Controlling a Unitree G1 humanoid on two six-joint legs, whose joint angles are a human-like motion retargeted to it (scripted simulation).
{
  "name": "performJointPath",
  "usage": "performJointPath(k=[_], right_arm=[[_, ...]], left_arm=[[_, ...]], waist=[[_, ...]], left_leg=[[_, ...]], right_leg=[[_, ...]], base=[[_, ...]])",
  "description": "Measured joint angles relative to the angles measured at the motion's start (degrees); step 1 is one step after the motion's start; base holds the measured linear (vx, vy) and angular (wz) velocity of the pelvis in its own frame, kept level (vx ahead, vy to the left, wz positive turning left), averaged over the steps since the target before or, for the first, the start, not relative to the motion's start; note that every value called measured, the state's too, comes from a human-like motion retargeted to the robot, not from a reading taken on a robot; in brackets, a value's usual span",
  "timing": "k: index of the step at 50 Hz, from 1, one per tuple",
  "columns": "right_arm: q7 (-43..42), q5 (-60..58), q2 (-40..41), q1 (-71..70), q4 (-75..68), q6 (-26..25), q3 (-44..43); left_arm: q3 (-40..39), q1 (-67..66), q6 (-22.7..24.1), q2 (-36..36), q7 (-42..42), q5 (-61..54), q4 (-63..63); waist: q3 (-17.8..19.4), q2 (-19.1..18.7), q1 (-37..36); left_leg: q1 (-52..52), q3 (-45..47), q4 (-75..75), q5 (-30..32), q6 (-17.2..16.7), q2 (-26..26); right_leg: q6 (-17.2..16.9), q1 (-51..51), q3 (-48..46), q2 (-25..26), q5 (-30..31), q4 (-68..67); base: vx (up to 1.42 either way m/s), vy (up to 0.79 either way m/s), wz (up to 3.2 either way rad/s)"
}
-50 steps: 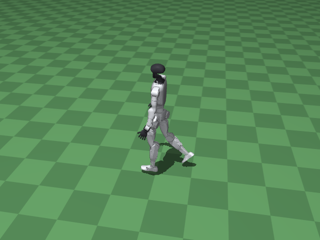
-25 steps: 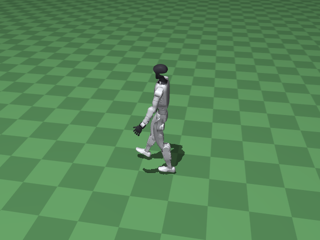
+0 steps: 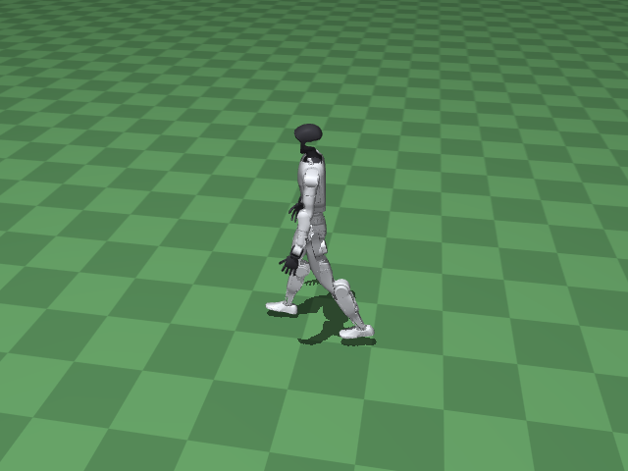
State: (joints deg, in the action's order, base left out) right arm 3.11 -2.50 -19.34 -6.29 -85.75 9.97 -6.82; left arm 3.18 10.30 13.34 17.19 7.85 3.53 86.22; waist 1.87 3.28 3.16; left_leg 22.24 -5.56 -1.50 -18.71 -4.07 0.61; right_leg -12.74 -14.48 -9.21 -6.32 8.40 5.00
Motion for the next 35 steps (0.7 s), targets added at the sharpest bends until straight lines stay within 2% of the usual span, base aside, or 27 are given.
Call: performJointPath(k=[3, 7, 10, 13, 15, 17, 18, 20, 23, 26, 30, 31, 32, 33, 35], right_arm=[[-1.1, 2.5, 0.1, 0.0, 1.6, 1.2, 0.2], [-1.4, 6.4, 0.2, -0.4, 2.9, 2.7, 1.7], [-0.5, 7.9, 0.4, -1.0, 2.6, 2.1, 4.0], [0.6, 6.1, 0.8, -1.4, 1.9, 0.2, 5.9], [0.6, 5.8, 1.1, -1.7, 1.7, 0.7, 7.3], [0.7, 5.2, 1.3, -2.5, 1.7, 0.4, 7.9], [0.9, 4.7, 1.5, -3.0, 1.8, 0.0, 8.1], [0.5, 5.2, 1.7, -4.1, 2.2, 0.6, 8.8], [0.0, 5.2, 2.5, -5.8, 3.0, 1.3, 9.7], [-0.7, 4.1, 3.4, -7.9, 3.7, 1.5, 10.1], [-1.4, 2.6, 4.8, -10.2, 4.3, 2.0, 10.6], [-2.3, 5.9, 5.1, -10.6, 4.5, 2.8, 11.7], [-2.8, 6.9, 5.3, -11.0, 4.6, 3.4, 12.3], [-2.7, 3.2, 5.6, -11.5, 4.4, 3.5, 11.8], [-4.0, 4.2, 6.4, -11.5, 4.8, 5.7, 12.2]], left_arm=[[-0.8, -3.1, 0.5, 0.2, -0.9, -0.1, -0.1], [-2.3, -6.4, 0.3, -0.2, -1.0, 3.3, 0.0], [-3.6, -8.0, -1.1, -0.7, 0.6, 7.2, 0.4], [-3.9, -9.2, -2.8, -1.0, 3.8, 8.4, 0.2], [-2.9, -10.0, -1.9, -1.3, 5.4, 7.0, -0.3], [-2.7, -10.3, -2.0, -1.6, 6.5, 6.1, -0.6], [-2.9, -10.3, -2.5, -1.7, 6.9, 6.3, -0.7], [-2.5, -10.3, -1.8, -2.1, 7.3, 5.0, -1.0], [-2.1, -10.3, -1.5, -2.6, 7.8, 3.6, -1.3], [-1.8, -9.7, -1.6, -2.7, 7.6, 2.1, -1.4], [-2.0, -9.2, -1.5, -2.8, 5.7, 1.8, -1.4], [-3.0, -9.0, -1.0, -2.9, 3.7, 5.8, -0.7], [-3.3, -8.8, -0.4, -2.9, 2.7, 6.4, -0.5], [-2.6, -8.5, 0.4, -3.1, 3.5, 0.3, -1.1], [-1.5, -8.7, 3.2, -2.8, 1.8, -2.5, -1.7]], waist=[[-1.1, -0.2, 0.3], [-2.2, -0.5, -0.2], [-2.4, 0.6, -2.0], [-3.3, 2.7, -4.7], [-5.0, 4.1, -6.6], [-6.4, 4.8, -8.1], [-6.9, 4.9, -8.8], [-7.3, 5.6, -10.4], [-6.9, 6.3, -12.7], [-5.9, 5.7, -15.4], [-3.7, 3.7, -19.0], [-1.4, 2.4, -19.1], [0.0, 1.6, -19.5], [-0.5, 1.7, -20.3], [-0.2, 1.6, -20.8]], left_leg=[[0.5, -1.4, -1.4, 3.4, 0.6, -0.2], [0.9, -1.4, -5.0, 8.5, 0.6, 0.1], [-0.2, 1.5, -11.7, 11.9, 0.4, 1.7], [-6.6, 6.6, -25.2, 15.2, 0.6, 3.8], [-13.6, 10.4, -35.5, 16.8, 1.3, 4.7], [-20.6, 13.0, -43.6, 15.9, 2.7, 4.5], [-23.7, 13.8, -46.4, 14.3, 3.7, 4.4], [-28.3, 15.5, -48.9, 9.1, 5.7, 4.9], [-32.5, 16.9, -45.0, -0.6, 8.5, 5.8], [-34.4, 17.0, -34.8, -6.5, 8.8, 5.1], [-34.4, 14.7, -16.9, -6.1, 7.1, 3.6], [-34.7, 15.3, -18.6, -7.9, 4.9, 2.5], [-34.7, 15.2, -17.0, -8.0, 4.4, 1.8], [-34.1, 13.6, -8.6, -4.6, 7.1, 2.2], [-34.2, 13.9, -1.2, -1.3, 9.2, 2.0]], right_leg=[[0.4, 1.5, 0.4, 0.3, 2.2, 0.0], [1.4, 4.8, 1.0, 0.9, -1.3, 0.0], [0.9, 8.3, 2.8, 0.4, -3.8, -0.2], [0.5, 10.3, 5.1, -1.2, -5.6, -1.1], [-1.0, 8.4, 7.0, -2.6, -7.3, -4.7], [-0.7, 8.2, 8.1, -2.9, -7.9, -4.7], [-0.1, 8.6, 8.5, -2.8, -8.0, -4.0], [-1.2, 8.5, 10.1, -3.2, -9.3, -5.3], [-2.1, 9.4, 12.3, -3.4, -11.1, -6.7], [-2.3, 10.3, 15.0, -1.5, -13.0, -8.8], [-2.3, 13.0, 18.9, 1.6, -15.4, -10.8], [-2.3, 16.5, 19.4, 2.2, -16.3, -10.4], [-2.3, 18.7, 20.1, 2.6, -16.9, -10.2], [-2.3, 18.0, 21.2, 3.1, -16.9, -10.6], [-2.3, 19.5, 22.4, 3.6, -17.5, -10.3]], base=[[0.53, -0.22, 0.05], [0.54, -0.23, -0.20], [0.53, -0.22, -0.50], [0.46, -0.19, -0.58], [0.38, -0.13, -0.54], [0.34, -0.10, -0.44], [0.33, -0.09, -0.47], [0.33, -0.07, -0.59], [0.32, -0.06, -0.72], [0.31, -0.09, -0.94], [0.31, -0.03, -1.09], [0.34, 0.01, -1.02], [0.32, 0.01, -0.94], [0.30, -0.01, -0.84], [0.30, -0.01, -0.65]])
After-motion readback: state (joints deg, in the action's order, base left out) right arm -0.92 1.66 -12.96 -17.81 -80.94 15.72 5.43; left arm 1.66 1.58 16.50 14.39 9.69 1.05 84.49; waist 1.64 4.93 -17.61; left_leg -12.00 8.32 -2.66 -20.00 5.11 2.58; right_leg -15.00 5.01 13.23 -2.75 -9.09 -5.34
